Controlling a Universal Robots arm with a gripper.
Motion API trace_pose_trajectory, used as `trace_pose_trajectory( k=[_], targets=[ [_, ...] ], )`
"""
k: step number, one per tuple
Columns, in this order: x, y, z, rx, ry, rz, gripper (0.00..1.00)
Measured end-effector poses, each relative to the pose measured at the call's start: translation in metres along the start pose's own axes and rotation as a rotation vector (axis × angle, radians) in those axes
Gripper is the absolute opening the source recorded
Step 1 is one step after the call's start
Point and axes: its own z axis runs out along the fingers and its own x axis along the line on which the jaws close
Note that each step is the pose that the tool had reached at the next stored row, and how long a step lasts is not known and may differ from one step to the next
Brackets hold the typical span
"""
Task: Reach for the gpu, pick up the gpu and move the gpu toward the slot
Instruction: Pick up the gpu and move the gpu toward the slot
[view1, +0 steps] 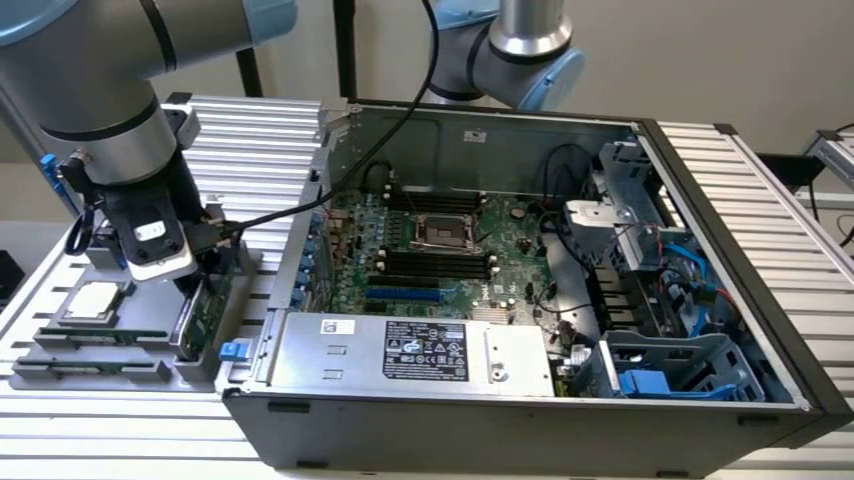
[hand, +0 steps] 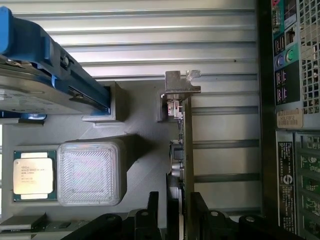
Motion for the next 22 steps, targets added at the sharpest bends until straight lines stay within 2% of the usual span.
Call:
trace_pose_trajectory(
  k=[6,7,11,18,22],
  targets=[
    [0.0000,0.0000,0.0001,-0.0001,0.0000,-0.001,0.37],
    [0.0000,0.0000,0.0001,-0.0001,-0.0001,-0.001,0.30],
    [0.0000,0.0000,0.0001,0.0000,0.0001,-0.001,0.26],
    [0.0000,0.0000,-0.0001,-0.0004,-0.0003,-0.001,0.26],
    [0.0000,0.0002,-0.0040,-0.0001,0.0003,-0.001,0.26]
  ],
)
